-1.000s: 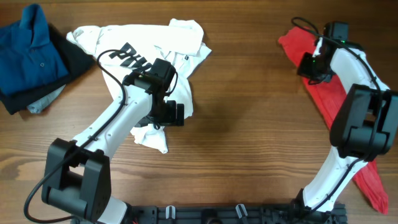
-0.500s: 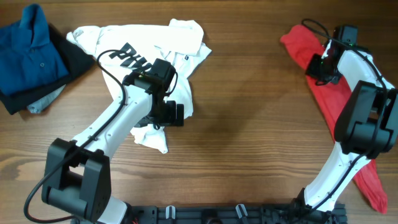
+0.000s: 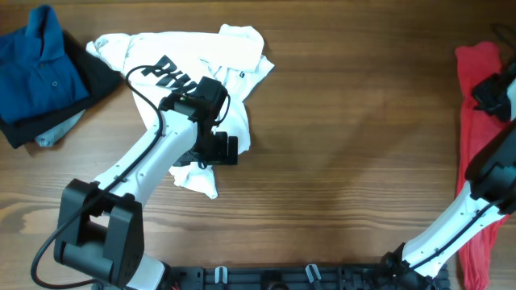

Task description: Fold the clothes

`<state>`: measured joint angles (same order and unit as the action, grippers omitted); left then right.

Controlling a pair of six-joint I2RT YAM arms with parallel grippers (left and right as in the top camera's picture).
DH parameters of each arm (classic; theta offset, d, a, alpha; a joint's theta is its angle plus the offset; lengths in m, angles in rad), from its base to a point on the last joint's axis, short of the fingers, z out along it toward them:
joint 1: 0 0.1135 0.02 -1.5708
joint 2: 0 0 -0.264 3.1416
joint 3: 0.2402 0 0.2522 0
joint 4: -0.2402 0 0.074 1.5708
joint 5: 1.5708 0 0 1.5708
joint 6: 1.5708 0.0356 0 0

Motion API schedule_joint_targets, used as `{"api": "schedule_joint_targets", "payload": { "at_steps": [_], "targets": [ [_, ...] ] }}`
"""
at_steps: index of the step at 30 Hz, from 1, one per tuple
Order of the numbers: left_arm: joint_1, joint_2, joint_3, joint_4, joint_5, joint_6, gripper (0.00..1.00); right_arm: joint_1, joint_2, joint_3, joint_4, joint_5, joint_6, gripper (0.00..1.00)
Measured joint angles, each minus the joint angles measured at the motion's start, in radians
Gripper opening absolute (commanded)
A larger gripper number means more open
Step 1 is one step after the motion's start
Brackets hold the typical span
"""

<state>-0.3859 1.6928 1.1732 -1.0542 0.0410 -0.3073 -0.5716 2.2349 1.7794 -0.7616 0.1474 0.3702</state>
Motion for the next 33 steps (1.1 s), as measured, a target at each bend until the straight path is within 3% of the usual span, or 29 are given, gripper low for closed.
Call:
{"api": "schedule_joint_targets", "payload": {
  "at_steps": [4, 6, 8, 16, 22, 33],
  "targets": [
    [0.0, 0.0, 0.0, 0.001, -0.027, 0.0, 0.99, 0.061, -0.014, 0.008, -0.005, -0.075, -0.049, 0.11],
    [0.0, 0.0, 0.0, 0.007, -0.047, 0.002, 0.88, 0.112, -0.041, 0.008, -0.019, -0.106, -0.078, 0.11],
    [0.0, 0.0, 0.0, 0.027, -0.071, 0.005, 0.85, 0.168, -0.087, 0.008, -0.047, -0.134, -0.106, 0.11],
    [-0.027, 0.0, -0.002, 0.174, -0.121, 0.114, 0.89, 0.339, -0.304, 0.024, -0.19, -0.189, -0.122, 0.12],
    [-0.064, 0.011, -0.002, 0.23, -0.126, 0.162, 0.9, 0.355, -0.315, 0.021, -0.295, -0.193, -0.111, 0.12],
    [-0.171, 0.123, -0.002, 0.264, -0.127, 0.176, 0.87, 0.354, -0.315, 0.02, -0.323, -0.193, -0.11, 0.11]
  ]
}}
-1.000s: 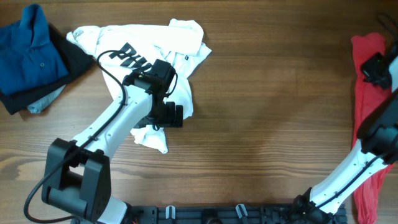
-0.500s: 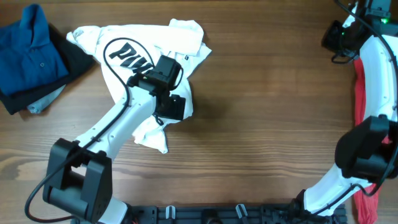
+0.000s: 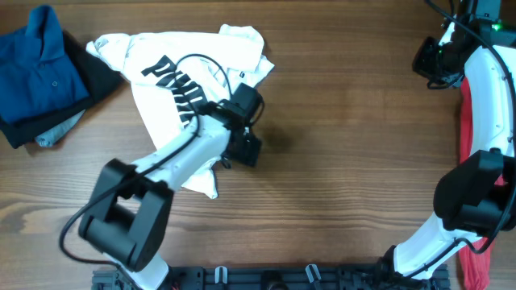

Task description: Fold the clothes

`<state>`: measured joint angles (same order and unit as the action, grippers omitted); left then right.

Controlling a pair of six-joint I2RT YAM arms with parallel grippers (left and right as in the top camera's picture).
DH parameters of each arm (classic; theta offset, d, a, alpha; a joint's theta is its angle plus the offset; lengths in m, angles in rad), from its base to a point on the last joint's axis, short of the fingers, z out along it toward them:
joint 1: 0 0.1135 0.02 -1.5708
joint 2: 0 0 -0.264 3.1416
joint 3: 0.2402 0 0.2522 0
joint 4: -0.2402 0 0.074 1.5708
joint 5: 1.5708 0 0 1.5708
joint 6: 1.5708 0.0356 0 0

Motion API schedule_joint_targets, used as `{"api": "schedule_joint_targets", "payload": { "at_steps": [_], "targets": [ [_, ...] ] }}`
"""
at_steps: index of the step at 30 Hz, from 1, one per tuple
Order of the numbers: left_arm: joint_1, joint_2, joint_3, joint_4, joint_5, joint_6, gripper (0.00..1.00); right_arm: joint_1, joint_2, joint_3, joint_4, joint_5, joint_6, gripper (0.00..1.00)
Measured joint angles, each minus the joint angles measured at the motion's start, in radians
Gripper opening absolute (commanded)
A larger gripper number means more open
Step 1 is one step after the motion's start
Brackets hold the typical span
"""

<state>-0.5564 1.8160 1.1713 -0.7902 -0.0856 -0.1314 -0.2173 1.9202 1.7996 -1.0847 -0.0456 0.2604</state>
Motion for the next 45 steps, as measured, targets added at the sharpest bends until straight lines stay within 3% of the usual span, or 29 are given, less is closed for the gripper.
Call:
{"api": "schedule_joint_targets", "payload": {
  "at_steps": [7, 8, 10, 11, 17, 21, 27, 34, 39, 44, 45],
  "targets": [
    [-0.025, 0.054, 0.0, 0.072, 0.0, 0.008, 0.66, 0.0, 0.0, 0.0, -0.014, 0.0, 0.0, 0.11],
    [-0.024, 0.058, 0.0, 0.084, 0.0, 0.011, 0.58, 0.0, 0.0, 0.0, -0.016, 0.0, 0.0, 0.11],
    [-0.024, 0.066, 0.0, 0.1, 0.0, 0.015, 0.31, 0.0, 0.0, 0.0, -0.017, 0.0, 0.0, 0.11],
    [-0.024, 0.069, 0.0, 0.105, 0.0, 0.012, 0.04, 0.0, 0.0, 0.0, -0.018, 0.0, 0.0, 0.11],
    [-0.024, 0.077, 0.0, 0.102, -0.051, 0.018, 0.04, 0.0, 0.0, 0.0, -0.019, 0.0, 0.0, 0.11],
    [-0.024, 0.07, 0.014, 0.005, -0.11, 0.014, 0.04, 0.0, 0.0, 0.0, -0.023, -0.063, -0.038, 0.14],
    [0.033, -0.129, 0.088, -0.15, -0.216, -0.076, 0.04, 0.03, 0.0, 0.0, -0.069, -0.15, -0.119, 0.15],
    [0.324, -0.479, 0.106, -0.194, -0.294, -0.142, 0.04, 0.18, 0.0, 0.0, -0.073, -0.183, -0.161, 0.15],
    [0.521, -0.61, 0.107, -0.213, -0.313, -0.152, 0.04, 0.323, 0.0, -0.007, -0.01, -0.215, -0.156, 0.16],
    [0.651, -0.651, 0.107, -0.274, -0.313, -0.167, 0.04, 0.46, 0.03, -0.022, 0.113, -0.229, -0.112, 0.25],
    [0.667, -0.651, 0.107, -0.286, -0.312, -0.171, 0.04, 0.485, 0.047, -0.023, 0.138, -0.232, -0.097, 0.32]
  ]
}}
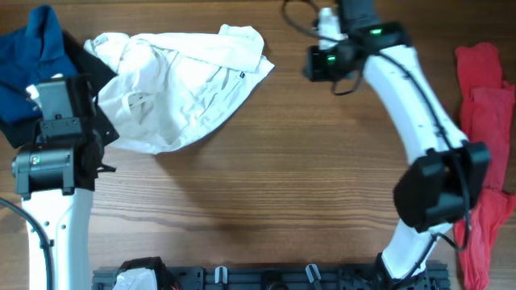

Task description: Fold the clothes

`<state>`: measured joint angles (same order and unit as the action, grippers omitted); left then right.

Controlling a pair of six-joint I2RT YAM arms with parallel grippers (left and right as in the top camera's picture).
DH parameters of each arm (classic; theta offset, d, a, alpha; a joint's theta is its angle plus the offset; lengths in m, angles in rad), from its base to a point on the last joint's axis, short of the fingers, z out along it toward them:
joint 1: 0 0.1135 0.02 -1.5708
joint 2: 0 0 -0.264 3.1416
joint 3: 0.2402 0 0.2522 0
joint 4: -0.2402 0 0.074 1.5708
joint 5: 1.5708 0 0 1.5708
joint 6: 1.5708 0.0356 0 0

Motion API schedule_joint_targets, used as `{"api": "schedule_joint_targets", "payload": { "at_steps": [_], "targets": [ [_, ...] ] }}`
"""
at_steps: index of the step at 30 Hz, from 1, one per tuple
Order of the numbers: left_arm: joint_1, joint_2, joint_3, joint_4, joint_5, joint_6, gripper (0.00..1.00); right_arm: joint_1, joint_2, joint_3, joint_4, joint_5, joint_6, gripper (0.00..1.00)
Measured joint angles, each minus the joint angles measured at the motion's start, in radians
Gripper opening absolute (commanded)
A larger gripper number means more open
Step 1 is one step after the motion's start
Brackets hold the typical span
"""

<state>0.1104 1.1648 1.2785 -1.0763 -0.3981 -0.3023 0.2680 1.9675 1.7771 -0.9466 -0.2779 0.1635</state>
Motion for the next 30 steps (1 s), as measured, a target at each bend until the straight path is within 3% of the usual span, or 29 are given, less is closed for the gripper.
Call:
{"api": "schedule_joint_targets", "payload": {
  "at_steps": [4, 9, 23, 30],
  "targets": [
    [0.055, 0.0, 0.0, -0.016, 0.003, -0.035, 0.04, 0.083, 0.086, -0.002, 0.096, -0.006, 0.039, 0.49],
    [0.087, 0.0, 0.0, -0.021, 0.003, -0.072, 0.04, 0.166, 0.205, -0.006, 0.232, -0.008, 0.067, 0.55],
    [0.087, 0.0, 0.0, -0.038, 0.031, -0.104, 0.05, 0.216, 0.336, -0.011, 0.52, 0.01, 0.245, 0.56],
    [0.087, 0.0, 0.0, -0.042, 0.034, -0.104, 0.05, 0.216, 0.39, -0.01, 0.587, 0.01, 0.312, 0.52]
  ]
}}
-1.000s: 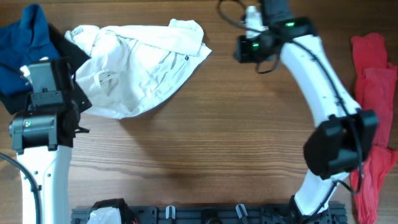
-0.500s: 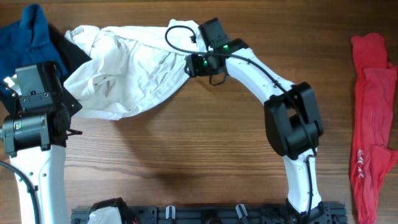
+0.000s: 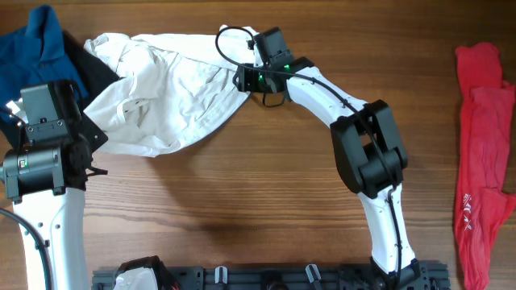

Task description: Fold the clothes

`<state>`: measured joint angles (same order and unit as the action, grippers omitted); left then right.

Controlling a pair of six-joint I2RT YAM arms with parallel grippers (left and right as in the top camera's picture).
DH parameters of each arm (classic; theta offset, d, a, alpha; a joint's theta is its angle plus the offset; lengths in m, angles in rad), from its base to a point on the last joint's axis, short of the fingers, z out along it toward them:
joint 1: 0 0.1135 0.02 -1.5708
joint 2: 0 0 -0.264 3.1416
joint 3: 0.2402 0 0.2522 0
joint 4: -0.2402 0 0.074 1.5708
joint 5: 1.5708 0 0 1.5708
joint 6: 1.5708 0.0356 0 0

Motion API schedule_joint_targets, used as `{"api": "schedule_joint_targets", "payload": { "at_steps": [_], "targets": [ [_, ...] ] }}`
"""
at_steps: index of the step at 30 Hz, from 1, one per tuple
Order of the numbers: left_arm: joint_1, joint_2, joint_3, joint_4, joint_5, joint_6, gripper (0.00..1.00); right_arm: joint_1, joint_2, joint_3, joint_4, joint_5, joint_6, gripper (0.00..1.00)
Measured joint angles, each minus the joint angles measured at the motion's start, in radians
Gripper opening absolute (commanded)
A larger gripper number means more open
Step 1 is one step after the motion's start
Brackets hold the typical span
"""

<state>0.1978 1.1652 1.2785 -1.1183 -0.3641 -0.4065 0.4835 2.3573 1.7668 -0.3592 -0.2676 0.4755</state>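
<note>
A white shirt (image 3: 165, 93) lies crumpled at the back left of the table, plain side up. My left gripper (image 3: 93, 147) sits at its lower left edge, fingers against the cloth. From above, the arm's body hides how the jaws stand. My right gripper (image 3: 245, 79) reaches across the table and rests on the shirt's right edge, where the cloth bunches under it. Its fingers are too dark and small to read.
A blue garment (image 3: 32, 44) on a black one (image 3: 90, 60) is piled at the far left corner, just behind my left arm. A long red garment (image 3: 480, 153) lies along the right edge. Bare wood (image 3: 266, 185) fills the middle and front.
My right gripper has moved left from above the bare wood to the shirt's right edge, and that corner is now bunched. My left arm shifted slightly; the shirt's left side spread a little.
My left gripper was first on the shirt's middle, with the black print facing up, and the right arm was over the red garment. Then the left stood at the shirt's right side. Later the shirt lay plain side up with the left gripper at its left edge. Now the right gripper is at its right edge.
</note>
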Motion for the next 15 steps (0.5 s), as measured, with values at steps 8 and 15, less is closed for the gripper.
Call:
{"api": "schedule_joint_targets", "payload": {
  "at_steps": [8, 15],
  "targets": [
    [0.0, 0.0, 0.0, 0.0, 0.004, 0.0, 0.06, 0.0, 0.034, 0.0, 0.05, 0.003, 0.056, 0.04],
    [0.0, 0.0, 0.0, 0.0, 0.007, 0.0, 0.06, -0.001, 0.038, 0.023, -0.037, 0.039, 0.074, 0.04]
  ]
}}
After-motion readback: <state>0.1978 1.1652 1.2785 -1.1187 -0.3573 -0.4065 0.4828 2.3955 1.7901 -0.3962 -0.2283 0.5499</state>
